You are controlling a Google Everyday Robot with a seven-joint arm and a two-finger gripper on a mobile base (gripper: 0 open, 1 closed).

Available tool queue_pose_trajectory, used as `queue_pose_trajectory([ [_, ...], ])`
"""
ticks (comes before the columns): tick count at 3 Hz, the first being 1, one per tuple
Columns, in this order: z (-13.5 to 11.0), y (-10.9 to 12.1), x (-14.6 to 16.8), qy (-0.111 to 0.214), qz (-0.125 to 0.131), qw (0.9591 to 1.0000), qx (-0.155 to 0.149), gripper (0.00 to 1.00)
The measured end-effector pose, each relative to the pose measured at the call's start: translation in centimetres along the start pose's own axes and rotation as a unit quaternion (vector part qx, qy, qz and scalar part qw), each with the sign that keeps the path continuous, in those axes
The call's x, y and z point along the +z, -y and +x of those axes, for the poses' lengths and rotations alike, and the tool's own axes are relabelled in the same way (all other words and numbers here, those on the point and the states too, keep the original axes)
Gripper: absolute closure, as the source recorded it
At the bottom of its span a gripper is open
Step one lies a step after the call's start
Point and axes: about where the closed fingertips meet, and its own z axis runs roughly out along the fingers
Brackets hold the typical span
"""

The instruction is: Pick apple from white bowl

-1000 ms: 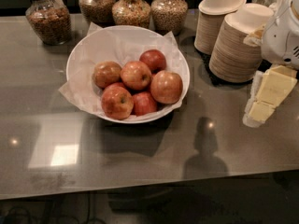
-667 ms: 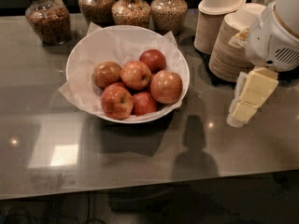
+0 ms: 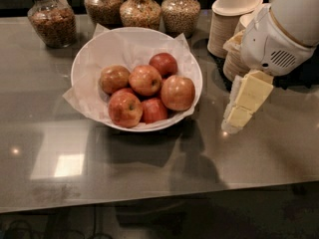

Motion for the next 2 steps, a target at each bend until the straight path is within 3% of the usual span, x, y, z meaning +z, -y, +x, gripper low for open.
queue_pose_trajectory([
  [1, 0.8, 0.1, -0.4, 0.013, 0.011, 0.9997, 0.018, 0.0],
  [2, -0.3, 0.8, 0.2, 0.07, 0.011, 0.9972, 0.024, 0.0],
])
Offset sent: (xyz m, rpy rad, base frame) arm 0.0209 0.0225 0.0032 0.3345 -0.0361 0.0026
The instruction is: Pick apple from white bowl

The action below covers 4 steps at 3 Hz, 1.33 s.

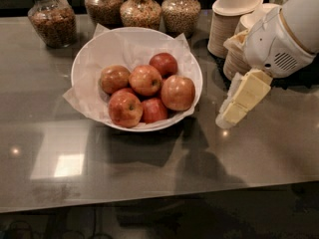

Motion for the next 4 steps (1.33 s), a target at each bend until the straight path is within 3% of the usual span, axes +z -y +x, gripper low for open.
queue_pose_trajectory([
  [1, -1.9, 0.2, 1.6, 0.053, -0.027, 0.9982, 0.004, 0.06],
  [2, -3.4, 0.3, 3.1, 0.083, -0.052, 0.9952, 0.003, 0.09],
  [3, -4.6, 0.1, 5.0, 0.086, -0.068, 0.9939, -0.007, 0.14],
  [4, -5.1, 0.2, 6.2, 0.078, -0.068, 0.9946, -0.014, 0.15],
])
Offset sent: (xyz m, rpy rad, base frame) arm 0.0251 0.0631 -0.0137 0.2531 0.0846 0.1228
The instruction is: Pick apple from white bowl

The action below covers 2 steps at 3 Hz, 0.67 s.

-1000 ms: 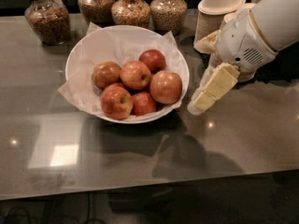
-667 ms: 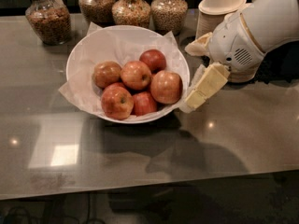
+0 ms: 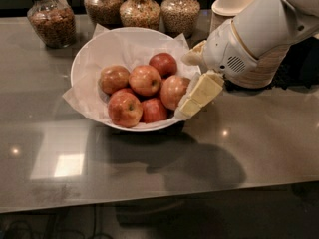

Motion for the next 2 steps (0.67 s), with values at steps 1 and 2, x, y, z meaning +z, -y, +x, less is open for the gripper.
queue_pose_trajectory([
  [1, 0.07, 0.54, 0.75, -0.009, 0.004, 0.9999, -0.004, 0.15],
  [2, 0.3, 1.38, 0.61, -0.008, 0.012, 0.9999, -0.001, 0.15],
])
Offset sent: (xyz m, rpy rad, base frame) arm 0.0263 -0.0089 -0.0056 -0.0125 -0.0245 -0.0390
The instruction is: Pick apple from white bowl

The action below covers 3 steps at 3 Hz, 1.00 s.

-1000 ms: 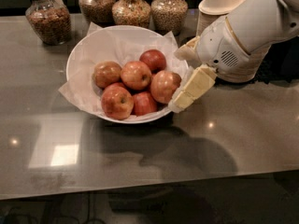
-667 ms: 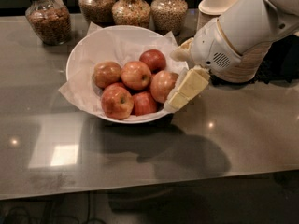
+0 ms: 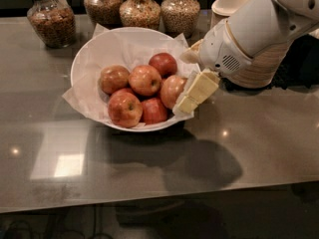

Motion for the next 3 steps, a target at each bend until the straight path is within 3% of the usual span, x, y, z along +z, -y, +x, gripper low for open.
queue_pose_trajectory([
  [3, 1.3, 0.7, 2.0, 0.002, -0.022, 0.9996, 0.018, 0.18],
])
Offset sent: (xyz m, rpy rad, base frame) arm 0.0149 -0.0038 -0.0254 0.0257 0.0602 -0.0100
